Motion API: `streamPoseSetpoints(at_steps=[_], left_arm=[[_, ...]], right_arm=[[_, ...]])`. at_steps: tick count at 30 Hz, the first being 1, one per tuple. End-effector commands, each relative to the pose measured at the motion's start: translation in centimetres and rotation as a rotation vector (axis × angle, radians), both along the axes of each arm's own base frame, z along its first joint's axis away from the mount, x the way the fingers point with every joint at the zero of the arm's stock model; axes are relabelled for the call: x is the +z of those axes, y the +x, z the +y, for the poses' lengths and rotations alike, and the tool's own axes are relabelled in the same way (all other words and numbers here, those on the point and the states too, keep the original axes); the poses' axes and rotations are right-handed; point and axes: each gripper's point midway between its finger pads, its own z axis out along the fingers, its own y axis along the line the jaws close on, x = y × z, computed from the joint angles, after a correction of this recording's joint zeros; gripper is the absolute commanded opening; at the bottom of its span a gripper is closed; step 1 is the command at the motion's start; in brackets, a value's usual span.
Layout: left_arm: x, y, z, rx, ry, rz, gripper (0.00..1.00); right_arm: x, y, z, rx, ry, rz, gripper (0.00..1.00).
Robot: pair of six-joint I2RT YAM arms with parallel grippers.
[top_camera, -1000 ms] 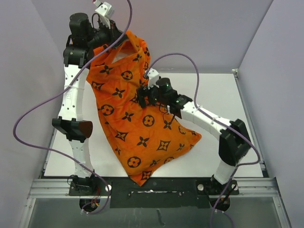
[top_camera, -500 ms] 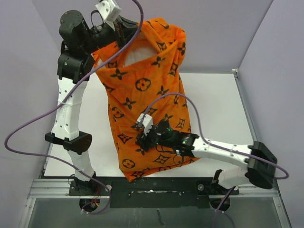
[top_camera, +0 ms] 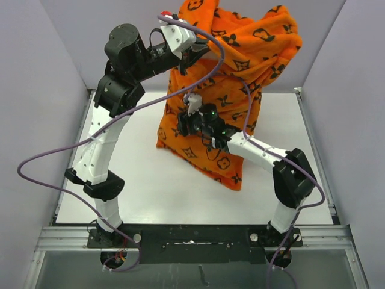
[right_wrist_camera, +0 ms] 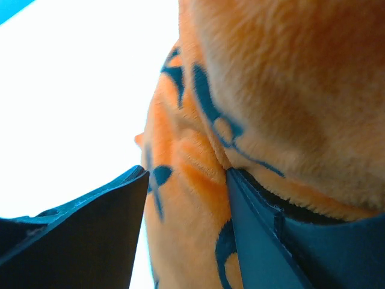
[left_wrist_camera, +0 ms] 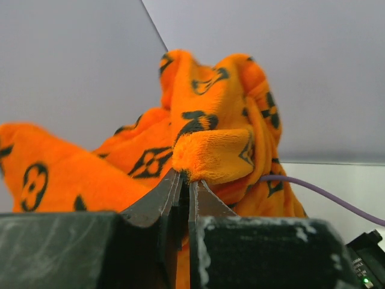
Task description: Remove the pillowcase from the pillow
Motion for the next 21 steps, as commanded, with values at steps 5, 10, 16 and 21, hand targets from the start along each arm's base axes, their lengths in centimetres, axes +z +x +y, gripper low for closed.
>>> streamPoseSetpoints(at_steps=[5, 10, 16, 21], left_arm=[[12.5, -8.2, 8.0, 0.125, -0.221, -0.397, 0.00], [13.9, -6.4, 10.6, 0.326, -0.233, -0.472, 0.00], [12.0, -5.4, 12.2, 0.414, -0.143, -0.443, 0.00], [8.8, -5.8, 11.4, 0.352, -0.074, -0.344, 0.00]], right_arm=[[3.5, 3.2, -1.6, 0.043, 0.035, -0.019, 0.57], [2.9, 0.8, -3.3, 0.073, 0.028, 0.022, 0.60], [6.8, -2.7, -5.0, 0.045, 0.097, -0.011, 0.84], [8.4, -8.8, -2.9, 0.046, 0.102, -0.094, 0.90]])
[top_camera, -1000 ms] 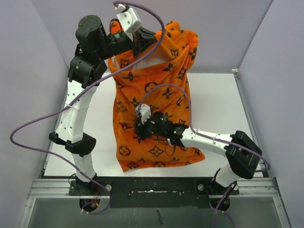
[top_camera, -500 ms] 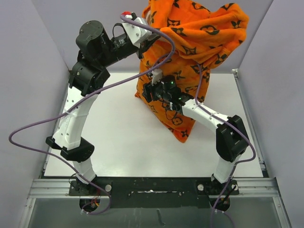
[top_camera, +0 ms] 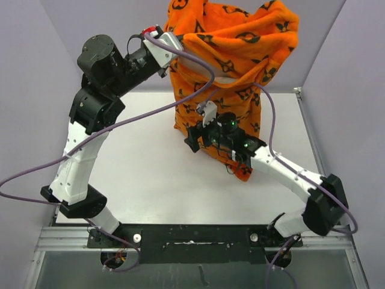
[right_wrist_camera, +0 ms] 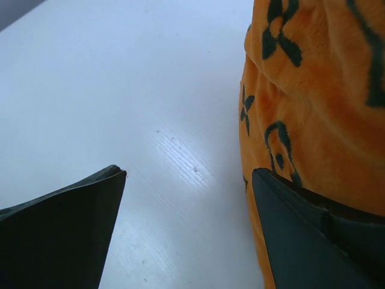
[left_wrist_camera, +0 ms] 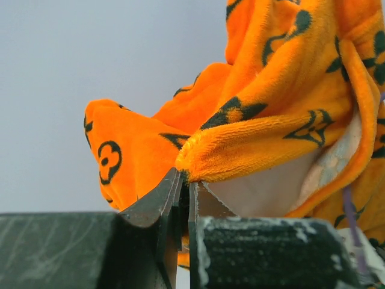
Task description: Remove the pillowcase from the pillow
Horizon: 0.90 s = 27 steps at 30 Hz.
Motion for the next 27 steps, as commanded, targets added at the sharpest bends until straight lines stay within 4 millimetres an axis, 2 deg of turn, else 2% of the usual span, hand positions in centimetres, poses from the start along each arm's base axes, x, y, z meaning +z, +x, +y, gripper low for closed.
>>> streamPoseSetpoints(at_steps=[1, 5, 8, 10, 13, 15, 18, 23, 27], left_arm=[[6.5, -6.0, 5.2, 0.024, -0.120, -0.154, 0.00], [6.0, -5.9, 5.7, 0.053, -0.100, -0.139, 0.00], [4.6, -5.5, 5.6, 0.065, -0.060, -0.108, 0.00], [3.7, -5.1, 5.3, 0.066, -0.042, -0.079, 0.00], [2.6, -4.9, 4.9, 0.057, -0.028, -0.034, 0.00], [2.0, -4.9, 4.7, 0.047, -0.013, -0.015, 0.00], [1.2, -5.5, 4.4, 0.016, 0.014, 0.005, 0.00], [0.2, -6.6, 4.1, -0.027, 0.056, 0.024, 0.00], [-2.0, -8.2, 3.6, -0.100, 0.123, 0.088, 0.00]], right_arm=[[5.6, -4.6, 2.0, -0.044, 0.091, -0.157, 0.91], [8.1, -10.3, 2.4, -0.111, 0.180, -0.244, 0.94], [11.7, -13.3, 2.1, -0.156, 0.261, -0.345, 0.94], [15.4, -14.2, 1.9, -0.192, 0.288, -0.431, 0.93], [19.9, -14.2, 0.8, -0.317, 0.278, -0.532, 0.93], [21.6, -14.0, -0.3, -0.379, 0.295, -0.560, 0.95], [21.9, -13.1, -3.1, -0.513, 0.268, -0.547, 0.97], [21.5, -12.3, -10.7, -0.770, 0.297, -0.502, 0.99], [21.9, -11.4, -14.8, -0.850, 0.350, -0.481, 1.00]])
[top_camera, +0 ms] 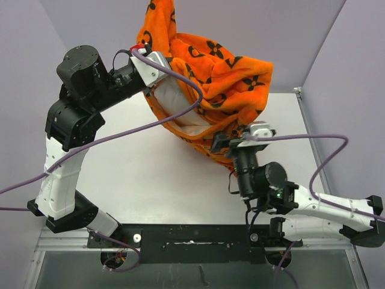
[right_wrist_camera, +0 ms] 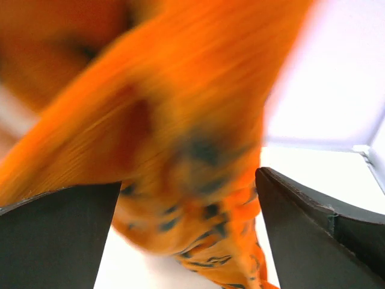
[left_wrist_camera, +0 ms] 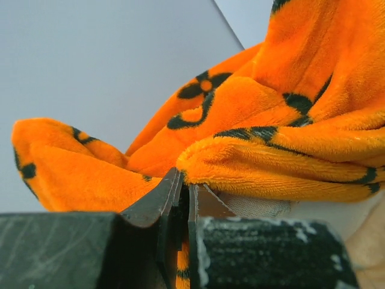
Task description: Remove the pillowcase from the pillow
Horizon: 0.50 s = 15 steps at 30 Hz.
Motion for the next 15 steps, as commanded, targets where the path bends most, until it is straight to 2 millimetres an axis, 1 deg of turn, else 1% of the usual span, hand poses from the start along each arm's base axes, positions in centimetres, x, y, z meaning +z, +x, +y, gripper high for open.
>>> streamPoseSetpoints(at_steps=[1, 3, 4, 6, 9, 10, 11, 12, 15], left_arm=[[0.1, -4.1, 0.8, -0.099, 0.025, 0.006, 0.00], [-0.4, -4.7, 1.0, -0.112, 0.039, 0.024, 0.00], [-0.5, -4.9, 1.1, -0.115, 0.041, 0.032, 0.00], [-0.8, -5.2, 1.3, -0.115, 0.039, 0.052, 0.00], [-1.2, -5.8, 1.3, -0.131, 0.040, 0.085, 0.00], [-1.2, -6.2, 1.4, -0.140, 0.039, 0.092, 0.00], [-1.1, -6.6, 1.5, -0.151, 0.037, 0.096, 0.00], [-1.1, -7.0, 1.5, -0.161, 0.037, 0.101, 0.00], [-1.0, -7.9, 1.9, -0.178, 0.035, 0.105, 0.00]], right_arm=[[1.9, 1.1, -7.3, -0.176, 0.180, 0.030, 1.00], [3.0, 2.3, -8.2, -0.151, 0.204, 0.027, 0.99], [3.2, 3.4, -8.5, -0.145, 0.192, 0.035, 0.99], [3.4, 5.8, -8.1, -0.092, 0.173, 0.078, 0.99], [2.8, 9.9, -6.4, 0.022, 0.180, 0.162, 1.00], [2.7, 11.1, -5.4, 0.088, 0.191, 0.177, 0.99], [2.7, 12.5, -5.0, 0.136, 0.204, 0.180, 0.99], [2.3, 13.8, -3.7, 0.194, 0.211, 0.203, 0.98], [3.0, 15.5, -0.5, 0.356, 0.198, 0.208, 0.98]])
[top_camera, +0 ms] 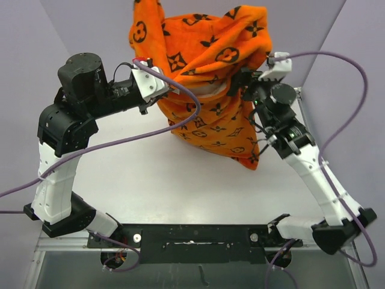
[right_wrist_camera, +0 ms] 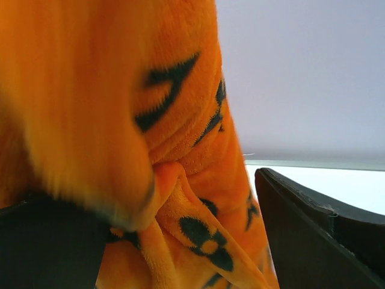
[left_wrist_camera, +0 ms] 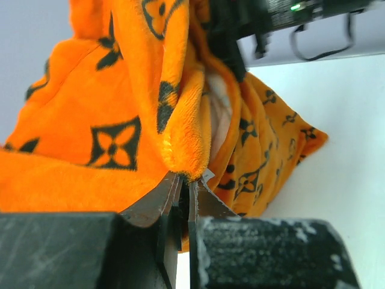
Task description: Remove the pillowcase from the pillow
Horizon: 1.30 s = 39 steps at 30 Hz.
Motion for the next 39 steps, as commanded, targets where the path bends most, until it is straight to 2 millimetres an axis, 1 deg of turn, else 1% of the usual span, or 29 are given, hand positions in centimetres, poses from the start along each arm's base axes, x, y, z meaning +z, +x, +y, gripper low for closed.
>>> streamPoseSetpoints(at_steps=[1, 2, 6, 8, 9, 11, 12, 15, 18, 22, 24, 26, 28, 31, 32, 33, 34, 36, 38, 39], left_arm=[[3.5, -4.4, 1.9, -0.060, -0.081, -0.058, 0.00], [3.6, -4.6, 2.0, -0.064, -0.085, -0.063, 0.00], [4.5, -5.2, 2.0, -0.083, -0.105, -0.077, 0.00], [5.0, -5.3, 1.9, -0.089, -0.119, -0.082, 0.00], [5.3, -5.1, 1.9, -0.081, -0.127, -0.086, 0.00], [5.8, -4.0, 1.9, -0.040, -0.147, -0.105, 0.00], [6.0, -3.2, 2.1, -0.005, -0.159, -0.118, 0.00], [6.5, -0.9, 2.2, 0.081, -0.200, -0.146, 0.00], [6.8, 0.2, 1.8, 0.111, -0.254, -0.119, 0.00], [7.3, 1.3, 0.8, 0.115, -0.334, -0.061, 0.00], [6.8, 1.6, 0.1, 0.097, -0.362, -0.014, 0.00], [5.9, 2.0, -1.0, 0.068, -0.375, 0.029, 0.00], [4.9, 2.4, -2.3, 0.033, -0.387, 0.072, 0.00], [3.5, 3.5, -4.5, 0.004, -0.373, 0.133, 0.00], [3.2, 3.7, -5.1, -0.004, -0.367, 0.149, 0.00], [3.4, 3.8, -5.5, -0.012, -0.370, 0.153, 0.00], [3.4, 3.9, -5.9, -0.018, -0.368, 0.156, 0.00], [3.4, 3.9, -6.6, -0.032, -0.363, 0.151, 0.00], [3.4, 3.8, -7.1, -0.041, -0.361, 0.148, 0.00], [3.5, 3.8, -7.2, -0.044, -0.360, 0.148, 0.00]], right_arm=[[-1.3, 1.6, 8.3, 0.428, 0.026, 0.079, 0.98], [-1.2, 2.0, 9.0, 0.450, 0.020, 0.079, 0.98], [0.3, 3.2, 10.3, 0.486, 0.021, 0.055, 0.99], [0.6, 4.2, 11.1, 0.525, 0.015, 0.069, 0.99], [1.3, 4.4, 11.2, 0.525, 0.007, 0.083, 0.99], [1.8, 4.5, 10.8, 0.503, 0.007, 0.083, 0.99], [2.4, 4.2, 10.3, 0.483, 0.020, 0.058, 1.00], [2.2, 2.9, 8.2, 0.410, 0.042, 0.020, 1.00], [1.5, 1.3, 6.5, 0.355, 0.037, 0.017, 1.00], [1.1, -0.6, 4.1, 0.261, -0.003, 0.018, 1.00], [1.5, -2.1, 2.6, 0.201, -0.026, 0.005, 1.00], [1.9, -4.0, 1.9, 0.181, -0.035, -0.019, 1.00], [2.0, -6.0, 1.7, 0.183, -0.049, -0.039, 0.99], [1.7, -9.0, 2.7, 0.244, -0.072, -0.058, 0.97], [1.6, -9.8, 3.2, 0.271, -0.078, -0.063, 0.97], [1.6, -10.6, 3.7, 0.299, -0.082, -0.071, 0.95], [1.5, -11.4, 4.5, 0.335, -0.084, -0.080, 0.94], [1.4, -13.0, 6.7, 0.433, -0.088, -0.094, 0.93], [0.6, -13.9, 8.8, 0.494, -0.103, -0.084, 0.93], [0.1, -14.0, 9.7, 0.502, -0.119, -0.077, 0.93]])
